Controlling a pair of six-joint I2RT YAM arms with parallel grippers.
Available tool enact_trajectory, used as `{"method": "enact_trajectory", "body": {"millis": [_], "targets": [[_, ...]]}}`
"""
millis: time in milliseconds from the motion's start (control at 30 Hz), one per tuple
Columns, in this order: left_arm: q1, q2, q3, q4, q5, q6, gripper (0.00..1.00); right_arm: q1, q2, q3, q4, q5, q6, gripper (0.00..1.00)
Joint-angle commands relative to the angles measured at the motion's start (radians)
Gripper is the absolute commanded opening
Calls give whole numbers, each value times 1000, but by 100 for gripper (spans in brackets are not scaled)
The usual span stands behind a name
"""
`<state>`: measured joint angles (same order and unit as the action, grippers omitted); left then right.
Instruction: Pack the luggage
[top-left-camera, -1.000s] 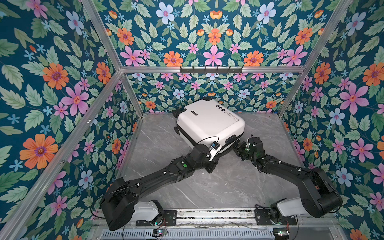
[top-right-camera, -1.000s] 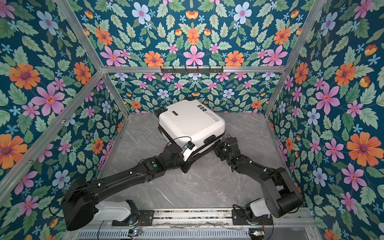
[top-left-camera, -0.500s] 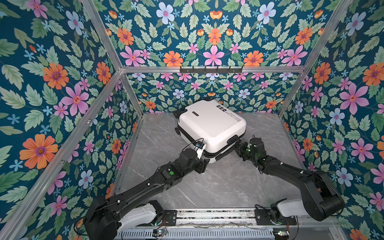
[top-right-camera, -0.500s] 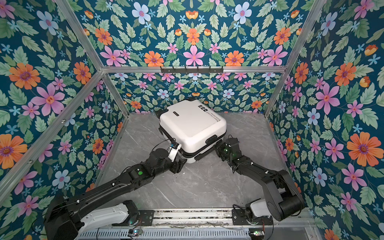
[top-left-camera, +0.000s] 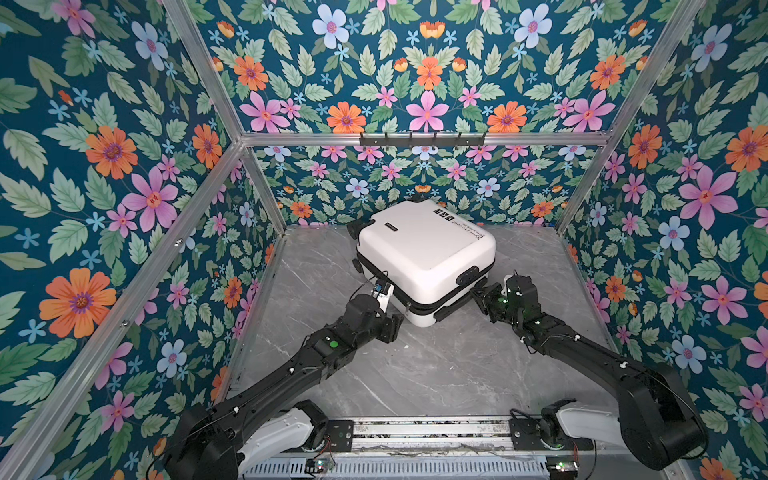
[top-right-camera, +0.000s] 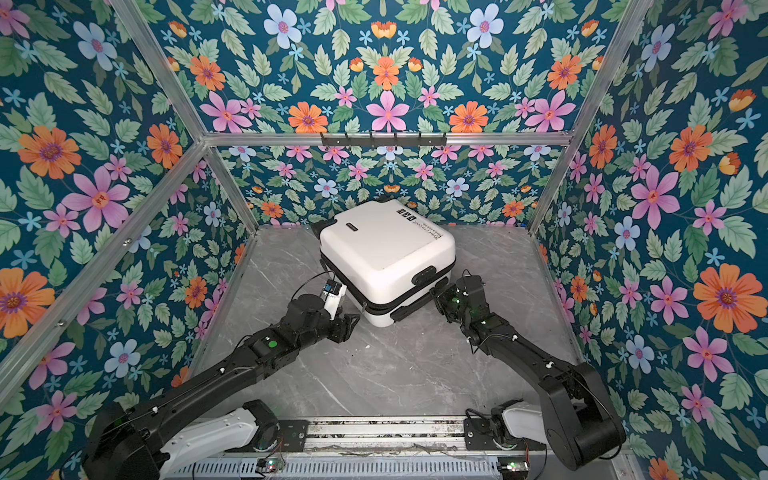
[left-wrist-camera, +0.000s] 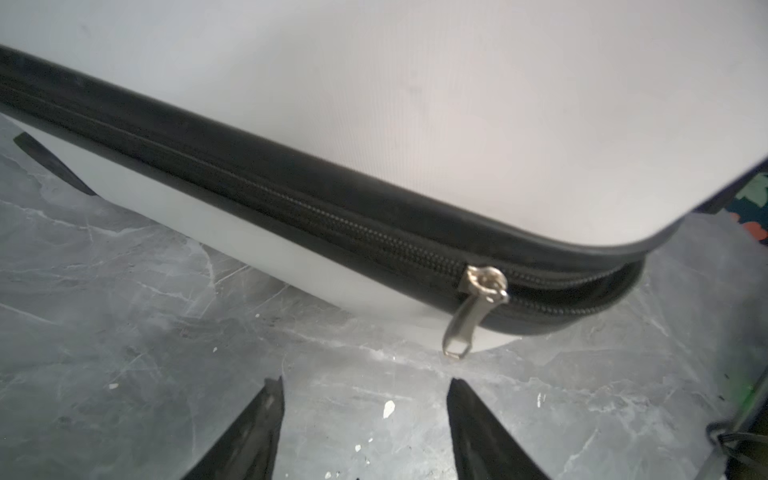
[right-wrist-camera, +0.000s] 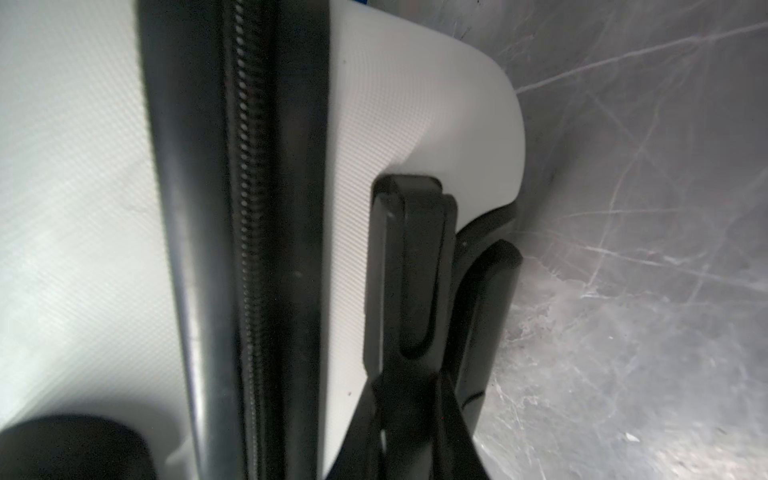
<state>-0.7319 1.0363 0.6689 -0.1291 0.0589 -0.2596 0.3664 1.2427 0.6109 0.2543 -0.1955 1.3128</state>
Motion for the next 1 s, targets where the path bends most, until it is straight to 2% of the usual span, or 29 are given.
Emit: {"method": "enact_trajectory", "body": {"millis": [0,200,500,633,833,900,967], "targets": [[2,17,32,56,154,17,64,4,-38,4,213,0,-44,0],[1,89,107,-2,238,61,63,11,-76,-4,195,16,-43,0],[3,109,116,-48,198,78,57,19,-92,13,180,20,-47,0],[3,122,130,-71,195,92,48,24,-90,30,176,21,-47,0],[3,102,122,-108,167,119,43,25,-87,55,172,19,-48,0],[6,88,126,-131,159,124,46,26,-91,62,168,21,-50,0],[8,65,132,-153,152,125,57,25,-90,69,165,22,-51,0]]}}
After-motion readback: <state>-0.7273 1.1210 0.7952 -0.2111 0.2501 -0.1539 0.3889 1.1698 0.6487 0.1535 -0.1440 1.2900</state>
